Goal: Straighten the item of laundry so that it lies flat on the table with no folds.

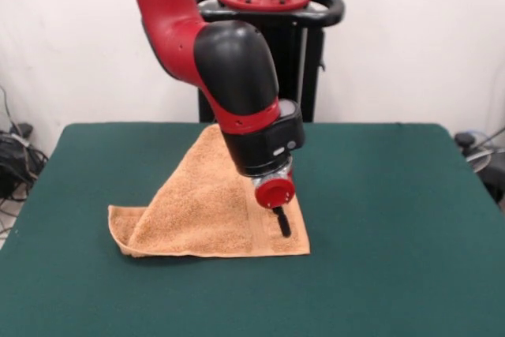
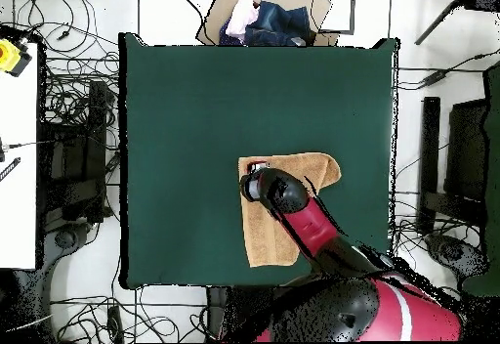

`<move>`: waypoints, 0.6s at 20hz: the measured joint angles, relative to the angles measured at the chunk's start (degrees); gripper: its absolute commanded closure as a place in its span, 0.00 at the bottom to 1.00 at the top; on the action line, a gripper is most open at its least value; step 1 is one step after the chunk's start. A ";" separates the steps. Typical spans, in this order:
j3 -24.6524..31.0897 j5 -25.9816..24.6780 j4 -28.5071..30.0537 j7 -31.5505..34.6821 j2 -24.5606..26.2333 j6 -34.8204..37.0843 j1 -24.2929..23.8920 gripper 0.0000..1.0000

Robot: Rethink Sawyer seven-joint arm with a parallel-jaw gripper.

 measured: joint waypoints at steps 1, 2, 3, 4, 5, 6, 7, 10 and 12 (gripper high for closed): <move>0.01 0.00 0.00 0.00 -0.02 0.00 0.04 0.00; -0.03 0.00 -0.01 0.00 -0.10 0.00 0.18 0.00; -0.16 0.00 -0.01 0.00 -0.18 0.00 0.40 0.00; -0.31 0.01 -0.02 0.00 -0.21 0.00 0.57 0.00; -0.59 0.01 -0.04 0.00 -0.25 -0.01 0.96 0.00; -0.88 0.00 -0.06 0.00 -0.28 -0.01 1.35 0.00; -1.35 0.00 -0.23 0.00 -0.28 -0.01 2.16 0.00; -2.72 -0.01 -0.88 0.00 -0.30 0.01 4.02 0.00; -3.35 -0.01 -1.17 0.00 -0.32 0.04 4.74 0.00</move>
